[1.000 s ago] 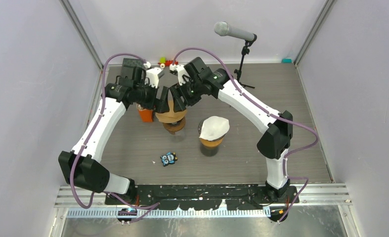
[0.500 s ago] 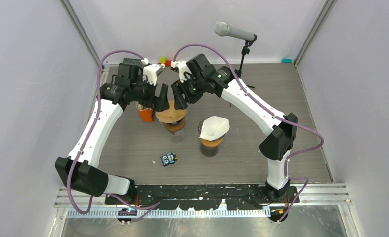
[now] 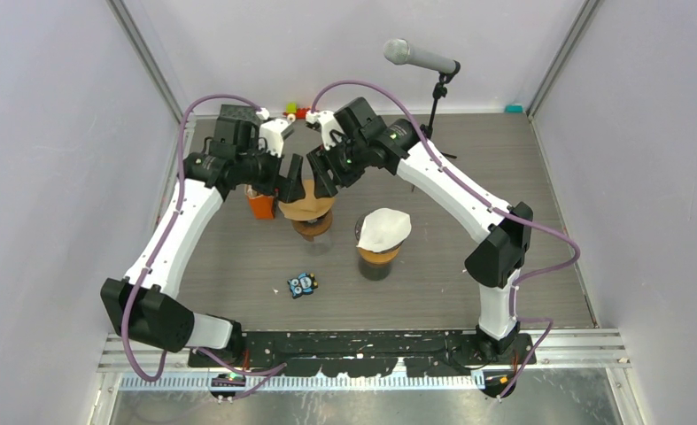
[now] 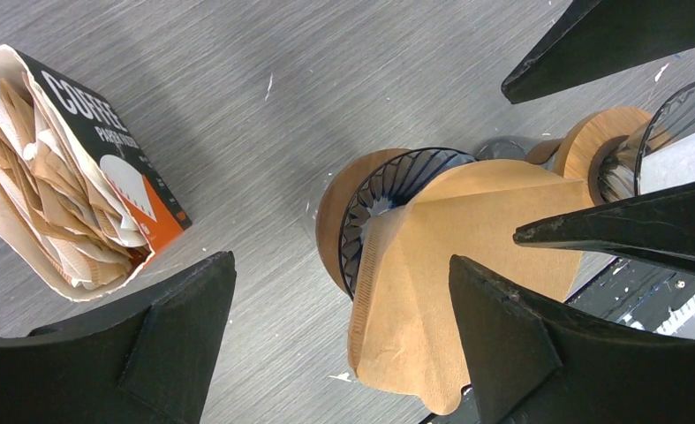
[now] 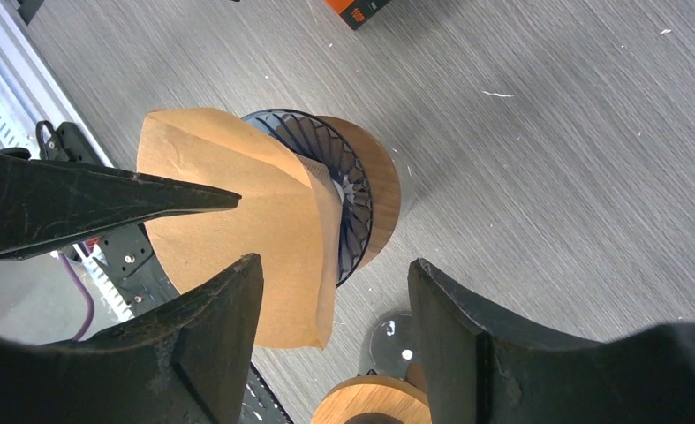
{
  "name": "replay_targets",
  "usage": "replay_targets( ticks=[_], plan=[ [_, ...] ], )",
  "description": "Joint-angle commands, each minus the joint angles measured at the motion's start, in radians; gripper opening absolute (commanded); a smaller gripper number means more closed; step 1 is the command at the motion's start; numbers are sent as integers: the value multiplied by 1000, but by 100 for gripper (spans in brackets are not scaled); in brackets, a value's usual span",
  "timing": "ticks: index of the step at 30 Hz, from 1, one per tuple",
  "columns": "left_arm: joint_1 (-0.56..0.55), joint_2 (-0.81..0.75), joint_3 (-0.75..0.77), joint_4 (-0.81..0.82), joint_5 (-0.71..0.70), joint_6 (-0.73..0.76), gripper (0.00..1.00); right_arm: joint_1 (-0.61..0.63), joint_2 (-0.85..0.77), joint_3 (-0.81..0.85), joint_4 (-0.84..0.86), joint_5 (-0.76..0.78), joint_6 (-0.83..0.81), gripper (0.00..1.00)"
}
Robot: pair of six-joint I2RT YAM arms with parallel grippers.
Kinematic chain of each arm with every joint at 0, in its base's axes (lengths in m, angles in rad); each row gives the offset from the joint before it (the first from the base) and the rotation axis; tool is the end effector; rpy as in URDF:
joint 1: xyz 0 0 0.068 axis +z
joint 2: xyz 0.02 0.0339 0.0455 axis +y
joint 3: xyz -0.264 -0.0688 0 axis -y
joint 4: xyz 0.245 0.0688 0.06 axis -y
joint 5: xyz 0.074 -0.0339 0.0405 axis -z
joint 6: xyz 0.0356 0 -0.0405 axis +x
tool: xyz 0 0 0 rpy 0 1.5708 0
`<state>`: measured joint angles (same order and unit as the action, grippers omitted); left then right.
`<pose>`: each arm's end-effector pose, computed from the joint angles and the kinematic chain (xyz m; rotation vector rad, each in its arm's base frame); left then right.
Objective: Place the coffee filter in the dripper
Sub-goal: Place the coffee filter in the coffee dripper.
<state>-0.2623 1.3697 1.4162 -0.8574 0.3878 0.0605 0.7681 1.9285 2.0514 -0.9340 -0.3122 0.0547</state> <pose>0.2697 -0.0864 0.3660 0.5636 2.3067 -0.5577 0.2963 0.3014 0.3722 -1.0048 2.2534 0.7483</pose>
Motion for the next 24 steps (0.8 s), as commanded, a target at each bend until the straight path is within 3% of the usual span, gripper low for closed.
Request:
replay_targets(
  ticks=[1,9,16,24],
  plan=[
    [1,-55,-6,64,38,6,93,-7,-64,4,12,-23,-12,66],
    [4,-133,-25,154,-19,-9,100,-74,-212,-30,47,41,-27,69],
    [30,-206,-62,295,-134,-47,100,-203,-363,-128,114,135,-33,72],
    [70,-189,-66,387,-213,-87,100,-359,-478,-246,192,214,-48,79]
  ],
)
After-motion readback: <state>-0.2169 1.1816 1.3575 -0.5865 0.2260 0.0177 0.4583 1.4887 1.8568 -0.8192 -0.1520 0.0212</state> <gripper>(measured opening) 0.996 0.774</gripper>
